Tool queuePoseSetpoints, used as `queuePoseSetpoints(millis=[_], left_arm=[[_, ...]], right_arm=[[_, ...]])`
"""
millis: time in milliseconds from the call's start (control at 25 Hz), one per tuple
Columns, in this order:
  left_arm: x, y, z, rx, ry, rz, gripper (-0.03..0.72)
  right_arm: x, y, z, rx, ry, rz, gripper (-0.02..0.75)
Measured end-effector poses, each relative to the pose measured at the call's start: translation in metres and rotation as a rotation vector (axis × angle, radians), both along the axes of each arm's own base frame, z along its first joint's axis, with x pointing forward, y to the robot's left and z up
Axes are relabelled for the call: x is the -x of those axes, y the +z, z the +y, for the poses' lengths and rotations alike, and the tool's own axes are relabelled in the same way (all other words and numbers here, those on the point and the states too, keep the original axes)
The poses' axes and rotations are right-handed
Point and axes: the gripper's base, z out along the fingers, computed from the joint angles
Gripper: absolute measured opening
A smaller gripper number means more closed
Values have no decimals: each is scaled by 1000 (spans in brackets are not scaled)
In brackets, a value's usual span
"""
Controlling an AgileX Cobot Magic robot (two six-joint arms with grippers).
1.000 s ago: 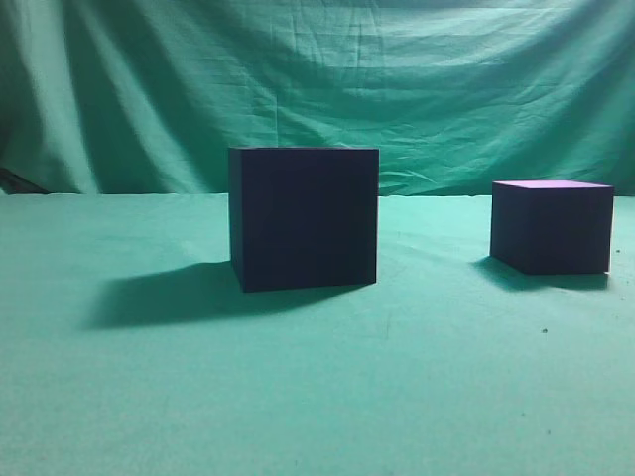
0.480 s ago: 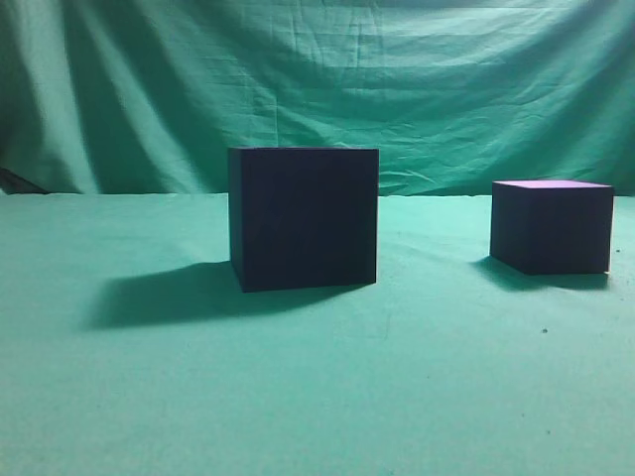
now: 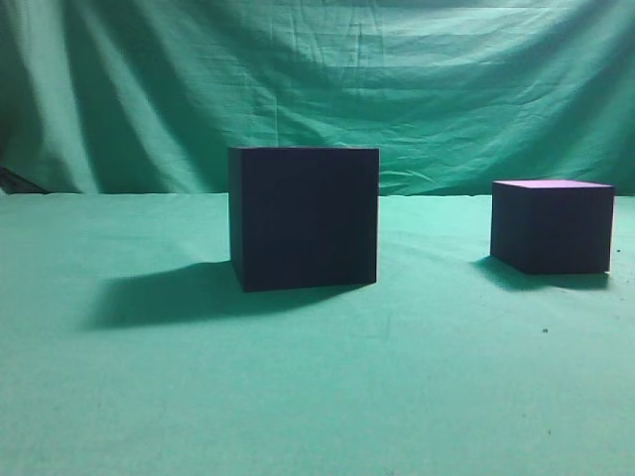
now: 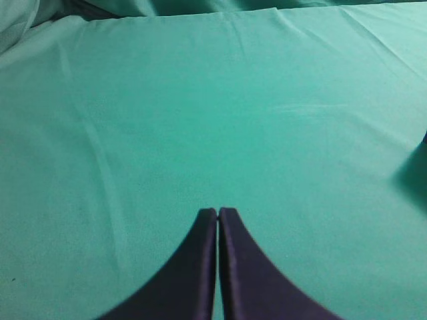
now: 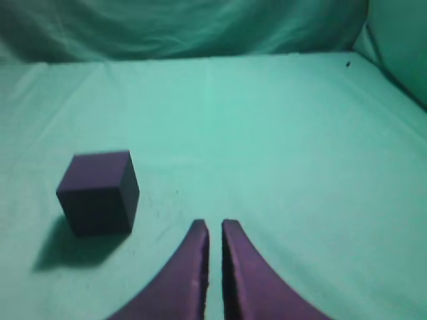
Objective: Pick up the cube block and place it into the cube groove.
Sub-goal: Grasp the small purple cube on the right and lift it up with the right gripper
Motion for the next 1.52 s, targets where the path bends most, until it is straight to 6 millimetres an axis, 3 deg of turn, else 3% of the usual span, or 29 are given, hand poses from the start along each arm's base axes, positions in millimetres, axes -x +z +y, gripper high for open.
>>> queuePoseSetpoints(millis=[280,440,680,800,1040,1080,1120,1320,1520], left_arm=[[0,0,0,0,0,0,0],[0,0,0,0,0,0,0],[0,0,0,0,0,0,0],[0,0,0,0,0,0,0],[0,0,0,0,0,0,0],[0,0,0,0,0,0,0],[0,0,0,0,0,0,0],[0,0,0,0,0,0,0],[0,0,0,0,0,0,0]], right_arm=[[-2,44,-3,-66,-41,-490,47],[-1,59,-3,-111,-36,-454,47],[-21,98,5,-255,-18,-106,47],[-42,103,9,-272,-13,117,47],[-85,107,19,-80,127,462,47],[-93,110,22,-44,177,503,0],[-100,113,25,-28,218,535,0],[-135,123,58,60,410,685,0],[-172,119,91,202,413,816,0]])
